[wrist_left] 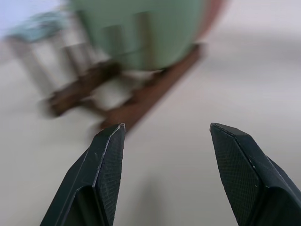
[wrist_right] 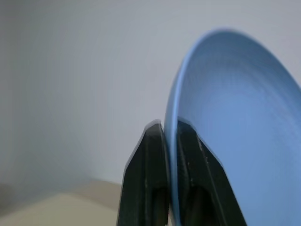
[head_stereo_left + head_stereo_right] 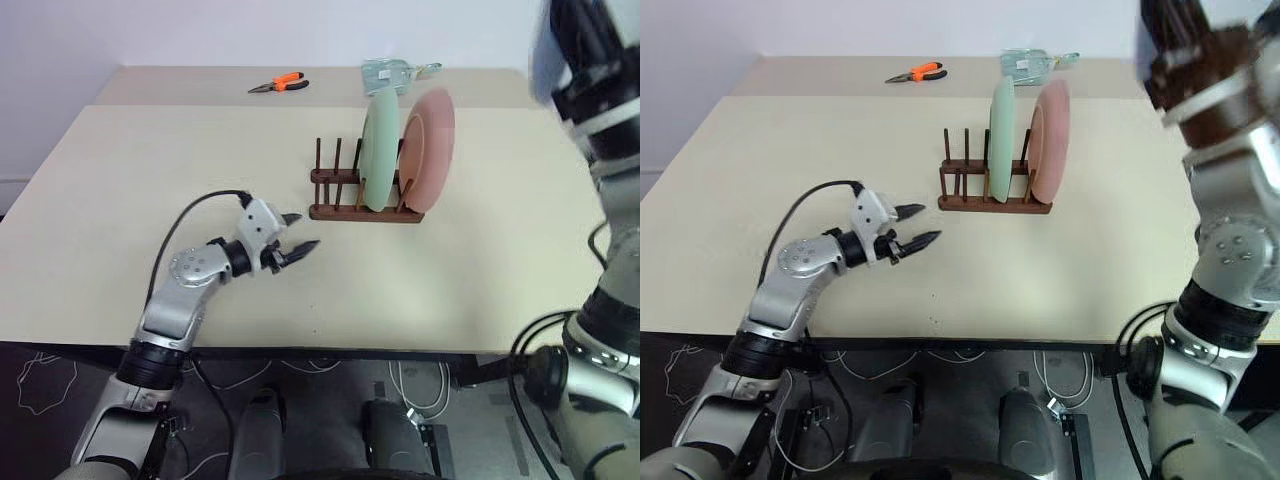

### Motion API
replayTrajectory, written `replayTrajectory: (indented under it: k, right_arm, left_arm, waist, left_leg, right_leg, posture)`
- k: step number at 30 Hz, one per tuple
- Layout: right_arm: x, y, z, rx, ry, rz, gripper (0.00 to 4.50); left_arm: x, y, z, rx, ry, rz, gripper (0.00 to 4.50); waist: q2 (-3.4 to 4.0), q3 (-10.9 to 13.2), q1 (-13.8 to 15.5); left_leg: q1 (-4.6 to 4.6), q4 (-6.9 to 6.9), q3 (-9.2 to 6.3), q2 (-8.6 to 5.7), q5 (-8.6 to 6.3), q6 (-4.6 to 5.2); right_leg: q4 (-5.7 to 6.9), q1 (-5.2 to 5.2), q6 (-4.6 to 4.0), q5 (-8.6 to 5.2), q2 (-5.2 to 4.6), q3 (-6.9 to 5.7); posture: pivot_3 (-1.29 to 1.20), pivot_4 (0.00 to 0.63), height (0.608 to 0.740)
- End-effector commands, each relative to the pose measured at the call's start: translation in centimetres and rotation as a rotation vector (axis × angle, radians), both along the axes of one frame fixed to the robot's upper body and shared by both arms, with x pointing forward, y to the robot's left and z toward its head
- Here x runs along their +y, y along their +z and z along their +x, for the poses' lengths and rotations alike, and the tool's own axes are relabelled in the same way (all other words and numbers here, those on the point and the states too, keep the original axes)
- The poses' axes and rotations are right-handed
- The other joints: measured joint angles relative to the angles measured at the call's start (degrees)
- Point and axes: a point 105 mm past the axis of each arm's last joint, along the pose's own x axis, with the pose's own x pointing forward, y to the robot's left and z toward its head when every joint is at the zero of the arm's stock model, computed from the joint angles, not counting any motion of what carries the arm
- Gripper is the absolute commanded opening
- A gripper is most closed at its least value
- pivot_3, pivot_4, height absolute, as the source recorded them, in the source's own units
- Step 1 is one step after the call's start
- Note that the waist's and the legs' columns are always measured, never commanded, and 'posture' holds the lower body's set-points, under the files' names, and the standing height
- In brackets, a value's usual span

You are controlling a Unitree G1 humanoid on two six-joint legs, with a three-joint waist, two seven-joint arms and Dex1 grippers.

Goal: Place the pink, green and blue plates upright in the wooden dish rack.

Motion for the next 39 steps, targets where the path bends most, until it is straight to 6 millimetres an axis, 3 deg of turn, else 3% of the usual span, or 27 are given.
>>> replayTrajectory:
  k: [1, 4, 7, 10, 18, 28, 31, 36, 39]
  right_arm:
    - [3.8, 0.6, -0.8, 0.083, 0.271, 0.112, 0.02]
    - [7.5, -0.5, 0.4, 0.234, 0.408, 0.191, 0.02]
    - [11.0, -3.6, 3.1, 0.431, 0.371, 0.212, 0.02]
    - [13.2, -5.9, 4.2, 0.516, 0.345, 0.186, 0.02]
    - [14.1, -7.1, 6.6, 0.592, 0.278, 0.205, 0.02]
    - [14.0, -8.6, 9.7, 0.677, 0.224, 0.21, 0.02]
    - [13.8, -9.2, 11.1, 0.698, 0.168, 0.17, 1.02]
    - [13.5, -7.8, 11.3, 0.544, 0.064, 0.029, 3.52]
    - [13.0, -6.6, 10.6, 0.378, -0.016, -0.096, 3.52]
  left_arm:
    - [1.9, 1.6, 0.7, -0.083, 0.063, -0.01, 2.97]
    - [3.0, 1.5, 0.7, -0.089, 0.086, -0.006, 2.97]
    - [3.9, 1.0, 0.6, -0.084, 0.109, 0.007, 2.97]
    - [4.7, 1.2, 0.6, -0.086, 0.133, -0.007, 2.97]
    - [5.8, 1.4, -0.3, -0.082, 0.162, -0.031, 2.97]
    - [4.2, 1.4, -0.7, -0.069, 0.119, -0.041, 2.97]
    - [3.9, 1.3, -0.9, -0.063, 0.108, -0.04, 2.97]
    - [3.4, 1.2, -1.1, -0.055, 0.096, -0.043, 2.97]
    - [3.1, 1.1, -1.3, -0.049, 0.089, -0.044, 2.97]
  waist:
    - [-0.01, 0.0, -0.25]
    - [0.03, -0.01, -0.71]
    - [0.03, -0.02, -0.73]
    - [0.05, -0.03, -0.53]
    - [0.04, -0.03, -0.52]
    - [0.05, -0.03, -0.6]
    - [0.05, -0.03, -0.62]
    - [0.05, -0.02, -0.55]
    - [0.06, -0.02, -0.55]
  left_leg:
    - [0.01, 0.03, 0.01, 0.0, 0.0, 0.0]
    - [0.02, 0.07, 0.02, 0.01, 0.02, -0.01]
    - [0.02, 0.06, 0.01, 0.03, 0.02, -0.01]
    - [-0.01, 0.03, 0.02, 0.02, 0.02, 0.0]
    - [-0.13, 0.05, 0.03, 0.02, 0.02, -0.01]
    - [-0.14, 0.02, 0.04, 0.02, 0.02, -0.01]
    - [-0.13, 0.02, 0.04, 0.02, 0.02, -0.01]
    - [-0.21, -0.01, 0.05, 0.02, 0.02, -0.01]
    - [-0.24, -0.01, 0.05, 0.02, 0.02, -0.01]
  right_leg:
    - [0.0, 0.01, -0.11, -0.05, 0.0, 0.0]
    - [0.07, -0.05, -0.24, -0.06, 0.0, 0.01]
    - [0.11, -0.08, -0.22, -0.04, 0.0, 0.01]
    - [0.12, -0.12, -0.03, 0.05, 0.01, 0.01]
    - [0.11, -0.2, -0.03, 0.06, 0.01, 0.01]
    - [0.11, -0.24, -0.02, 0.06, 0.01, 0.01]
    - [0.11, -0.24, -0.03, 0.06, 0.01, 0.01]
    - [0.1, -0.34, -0.02, 0.06, 0.01, 0.01]
    - [0.1, -0.37, -0.02, 0.05, 0.01, 0.01]
  posture:
    - [0.0, 0.15, 0.74]
    - [0.0, 0.15, 0.74]
    - [0.0, 0.15, 0.74]
    - [0.0, 0.15, 0.74]
    - [0.0, 0.15, 0.74]
    - [0.0, 0.15, 0.74]
    - [0.0, 0.15, 0.74]
    - [0.0, 0.15, 0.74]
    - [0.0, 0.15, 0.74]
